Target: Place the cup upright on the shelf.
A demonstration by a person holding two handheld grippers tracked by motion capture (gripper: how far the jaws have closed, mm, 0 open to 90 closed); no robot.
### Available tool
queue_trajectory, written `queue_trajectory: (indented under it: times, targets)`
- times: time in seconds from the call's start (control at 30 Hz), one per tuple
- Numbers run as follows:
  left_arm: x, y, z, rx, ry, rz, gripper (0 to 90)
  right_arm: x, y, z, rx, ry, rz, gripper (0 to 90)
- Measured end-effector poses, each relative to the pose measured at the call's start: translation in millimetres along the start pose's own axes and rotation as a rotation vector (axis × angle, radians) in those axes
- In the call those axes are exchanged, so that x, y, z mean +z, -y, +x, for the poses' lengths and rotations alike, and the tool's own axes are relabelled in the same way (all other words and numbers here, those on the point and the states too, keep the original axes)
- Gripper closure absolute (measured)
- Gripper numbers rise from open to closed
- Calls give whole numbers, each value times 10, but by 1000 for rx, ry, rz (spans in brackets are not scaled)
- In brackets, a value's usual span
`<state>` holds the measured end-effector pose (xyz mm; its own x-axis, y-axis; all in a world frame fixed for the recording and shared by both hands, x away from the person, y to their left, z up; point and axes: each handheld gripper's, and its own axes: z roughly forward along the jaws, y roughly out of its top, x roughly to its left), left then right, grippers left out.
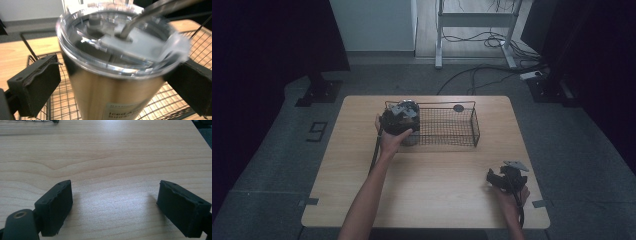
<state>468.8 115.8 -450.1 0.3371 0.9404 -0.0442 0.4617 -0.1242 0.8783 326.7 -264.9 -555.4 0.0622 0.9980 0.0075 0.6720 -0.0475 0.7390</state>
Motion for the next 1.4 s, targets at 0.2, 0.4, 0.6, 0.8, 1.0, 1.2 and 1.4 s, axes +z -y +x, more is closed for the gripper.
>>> queue_trajectory:
  times: [0.2,0.4,0.6,0.8,1.0,1.2,1.4]
  targets:
    - [-219,1,64,-19,30,-15,5,-1,1,1,1,2,0,128]
    - [-426,123,129,-47,47,-25,22,-2,0,1,2,5,1,127]
    - [-638,239,178,-47,81,-21,27,-2,0,2,6,4,2,127]
    - [-872,398,179,-2,108,-12,29,-2,0,2,6,4,2,127]
    - [-1081,634,171,-1,124,18,38,-2,0,1,6,4,2,127]
    - [-1268,855,181,2,129,35,44,-2,0,2,6,4,1,127]
    - [-1458,1050,158,37,155,63,47,-2,0,2,6,4,1,128]
